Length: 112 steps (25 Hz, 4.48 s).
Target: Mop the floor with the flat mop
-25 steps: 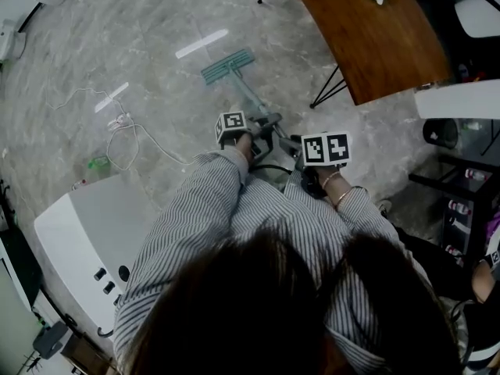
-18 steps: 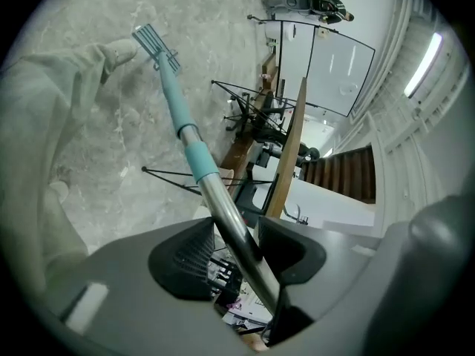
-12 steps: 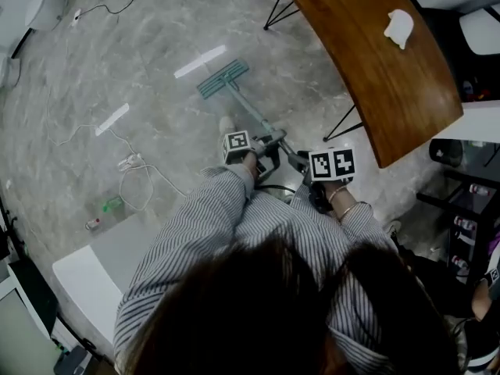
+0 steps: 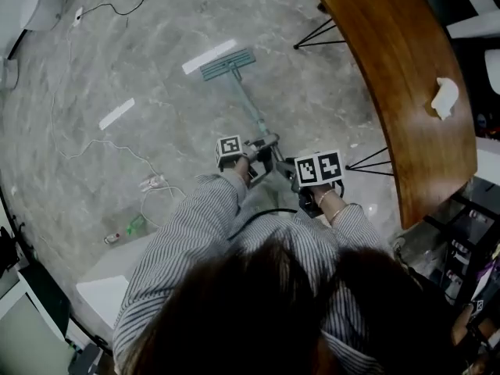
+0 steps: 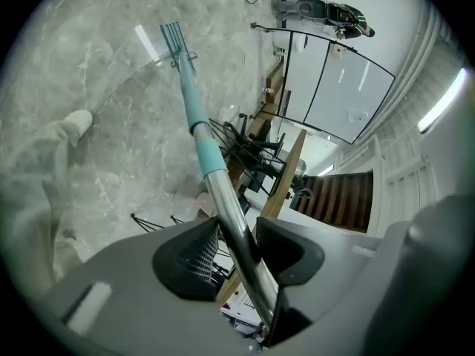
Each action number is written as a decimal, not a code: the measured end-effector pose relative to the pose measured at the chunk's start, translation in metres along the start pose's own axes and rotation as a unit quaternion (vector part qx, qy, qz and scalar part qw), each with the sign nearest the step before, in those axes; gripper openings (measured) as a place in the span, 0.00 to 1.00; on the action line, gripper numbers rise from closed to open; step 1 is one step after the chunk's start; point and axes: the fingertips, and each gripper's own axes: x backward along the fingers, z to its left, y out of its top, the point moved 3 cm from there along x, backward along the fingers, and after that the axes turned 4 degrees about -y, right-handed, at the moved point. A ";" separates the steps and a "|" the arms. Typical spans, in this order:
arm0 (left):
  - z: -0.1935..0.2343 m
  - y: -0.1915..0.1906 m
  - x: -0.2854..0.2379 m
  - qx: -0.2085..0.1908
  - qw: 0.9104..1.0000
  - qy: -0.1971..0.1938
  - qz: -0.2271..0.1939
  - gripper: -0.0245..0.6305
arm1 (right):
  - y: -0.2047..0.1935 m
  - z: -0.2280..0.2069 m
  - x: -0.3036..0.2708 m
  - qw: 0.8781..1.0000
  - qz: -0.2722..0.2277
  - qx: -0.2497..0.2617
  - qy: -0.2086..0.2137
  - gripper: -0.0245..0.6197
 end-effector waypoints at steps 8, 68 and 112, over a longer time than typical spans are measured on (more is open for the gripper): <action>-0.075 0.186 0.011 -0.027 1.000 -0.006 0.006 0.29 | 0.173 0.058 -0.080 0.998 -0.016 0.056 0.002 0.25; 0.036 0.013 -0.023 0.000 0.990 0.010 -0.140 0.26 | -0.003 -0.047 -0.025 0.999 -0.019 0.035 -0.028 0.20; 0.174 -0.463 -0.100 0.001 0.998 0.008 0.063 0.31 | -0.385 -0.212 0.240 0.997 -0.071 -0.012 0.020 0.14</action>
